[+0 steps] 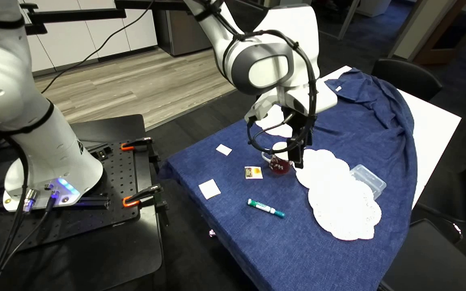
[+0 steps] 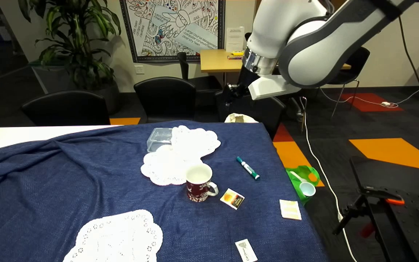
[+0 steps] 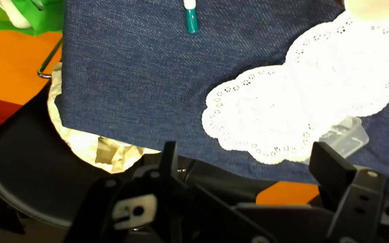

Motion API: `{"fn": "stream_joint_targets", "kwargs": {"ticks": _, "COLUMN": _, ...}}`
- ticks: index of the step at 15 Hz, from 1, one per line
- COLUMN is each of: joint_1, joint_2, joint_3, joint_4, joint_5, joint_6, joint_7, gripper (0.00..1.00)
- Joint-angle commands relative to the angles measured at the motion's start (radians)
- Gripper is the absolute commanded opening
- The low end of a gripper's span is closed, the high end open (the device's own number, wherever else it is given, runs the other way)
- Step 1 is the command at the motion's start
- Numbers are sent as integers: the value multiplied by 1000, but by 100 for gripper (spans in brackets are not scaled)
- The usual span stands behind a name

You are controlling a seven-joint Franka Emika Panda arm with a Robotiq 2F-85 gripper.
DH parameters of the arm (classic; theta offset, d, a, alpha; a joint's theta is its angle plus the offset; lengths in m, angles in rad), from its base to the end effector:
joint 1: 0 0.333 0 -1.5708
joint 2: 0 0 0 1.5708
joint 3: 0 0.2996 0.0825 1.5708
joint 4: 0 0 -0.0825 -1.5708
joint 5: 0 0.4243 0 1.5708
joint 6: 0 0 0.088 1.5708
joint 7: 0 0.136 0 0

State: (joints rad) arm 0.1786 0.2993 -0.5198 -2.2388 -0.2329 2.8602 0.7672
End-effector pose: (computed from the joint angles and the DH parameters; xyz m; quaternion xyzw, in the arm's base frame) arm 0.5730 -0.1983 0.2130 0.8909 -0.4029 0.1926 0.0828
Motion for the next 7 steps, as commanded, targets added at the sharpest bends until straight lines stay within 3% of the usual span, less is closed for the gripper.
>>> {"fn": "stream_joint_targets", "kwargs": {"ticks": 1, "joint_1": 16, "joint_2": -26, "joint_3": -20, "joint_4": -21, "joint_5": -28, "joint_6": 36, "joint_7": 38, "gripper": 100}}
{"fn": "stream_joint_targets", "kwargs": {"ticks": 7, "joint_1": 46, "joint_2": -79, "joint_3": -51, "joint_4": -62, "joint_5": -43, "joint_6": 69, "joint_7": 64, "gripper": 100}}
